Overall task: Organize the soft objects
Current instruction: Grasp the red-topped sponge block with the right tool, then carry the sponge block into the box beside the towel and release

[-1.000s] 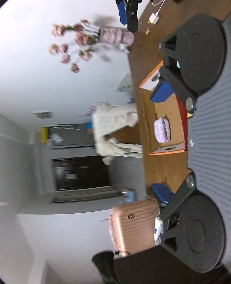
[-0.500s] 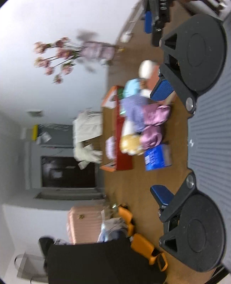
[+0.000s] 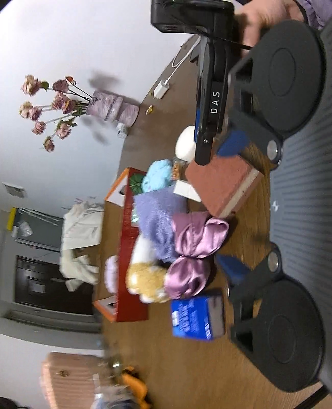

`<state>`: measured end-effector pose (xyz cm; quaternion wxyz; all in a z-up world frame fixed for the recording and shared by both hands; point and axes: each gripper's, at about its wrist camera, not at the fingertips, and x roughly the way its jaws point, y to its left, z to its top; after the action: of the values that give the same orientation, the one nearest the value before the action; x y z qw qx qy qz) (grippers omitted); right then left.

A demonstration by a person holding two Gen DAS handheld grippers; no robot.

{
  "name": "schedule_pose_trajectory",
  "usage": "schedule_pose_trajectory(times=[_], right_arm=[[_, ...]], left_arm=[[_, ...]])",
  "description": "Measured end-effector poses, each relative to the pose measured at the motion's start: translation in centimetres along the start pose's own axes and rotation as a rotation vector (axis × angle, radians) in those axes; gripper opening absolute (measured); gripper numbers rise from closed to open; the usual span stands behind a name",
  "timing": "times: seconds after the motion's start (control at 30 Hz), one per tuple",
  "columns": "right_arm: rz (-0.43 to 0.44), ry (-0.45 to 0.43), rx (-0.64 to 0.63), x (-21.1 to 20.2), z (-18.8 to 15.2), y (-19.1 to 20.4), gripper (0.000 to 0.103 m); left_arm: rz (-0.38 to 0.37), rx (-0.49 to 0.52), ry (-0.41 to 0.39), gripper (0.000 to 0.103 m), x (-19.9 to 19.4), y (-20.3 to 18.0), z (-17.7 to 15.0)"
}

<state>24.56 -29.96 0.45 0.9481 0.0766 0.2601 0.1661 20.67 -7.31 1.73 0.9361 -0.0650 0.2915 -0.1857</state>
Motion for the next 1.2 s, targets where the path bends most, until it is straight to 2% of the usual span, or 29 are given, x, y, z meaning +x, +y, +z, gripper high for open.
schedule_pose_trajectory(times=[0.03,0.1,0.17,0.23,0.33,0.47,0.57,0.63,0.7,0.83,0.9,1.03,1.1,1.2], right_arm=[[0.019,0.004,0.014,0.0,-0.1,-0.1,0.036],[0.051,0.027,0.038,-0.5,-0.2,0.1,0.034],[0.066,0.055,0.016,-2.0,-0.8,1.1,0.033],[0.098,0.053,0.002,-3.9,-1.4,1.9,0.034],[0.134,0.044,0.066,-5.3,-1.9,1.8,0.035],[0.118,0.026,0.082,-4.5,-1.4,1.4,0.036],[0.111,0.029,0.099,-3.4,-1.1,1.1,0.036],[0.11,0.04,0.108,-2.7,-1.3,1.1,0.035],[0.115,0.055,0.129,-2.2,-1.9,1.0,0.035],[0.093,0.033,0.157,-2.7,-2.2,1.0,0.026],[0.089,-0.005,0.178,-3.3,-0.8,0.8,0.025],[0.107,-0.115,0.073,-3.4,5.7,0.5,0.025],[0.089,-0.153,0.008,-1.7,9.6,0.0,0.025],[0.068,-0.127,-0.017,3.5,15.6,-2.0,0.025]], left_arm=[[-0.017,-0.021,0.023,0.054,0.6,0.4,0.0],[-0.046,-0.054,0.06,0.044,1.2,1.0,-0.2],[-0.065,-0.099,0.077,0.044,1.0,1.8,-0.3],[-0.045,-0.13,0.075,0.044,0.5,2.5,-0.5],[-0.043,-0.164,0.075,0.046,-0.2,3.6,-0.4],[-0.135,-0.167,0.07,0.053,-0.5,3.2,-0.2],[-0.118,-0.16,0.091,0.052,0.5,2.5,-0.2],[-0.135,-0.176,0.109,0.04,1.0,2.5,-0.4],[-0.142,-0.201,0.124,0.032,1.4,2.7,-0.7],[-0.125,-0.221,0.112,0.027,1.2,2.7,-0.2],[-0.149,-0.225,0.088,0.027,1.1,2.6,1.6],[-0.173,-0.176,-0.035,0.027,2.0,2.2,8.5],[-0.186,-0.172,-0.05,0.027,4.6,2.8,12.5],[-0.151,-0.187,-0.008,0.027,10.7,4.0,18.3]])
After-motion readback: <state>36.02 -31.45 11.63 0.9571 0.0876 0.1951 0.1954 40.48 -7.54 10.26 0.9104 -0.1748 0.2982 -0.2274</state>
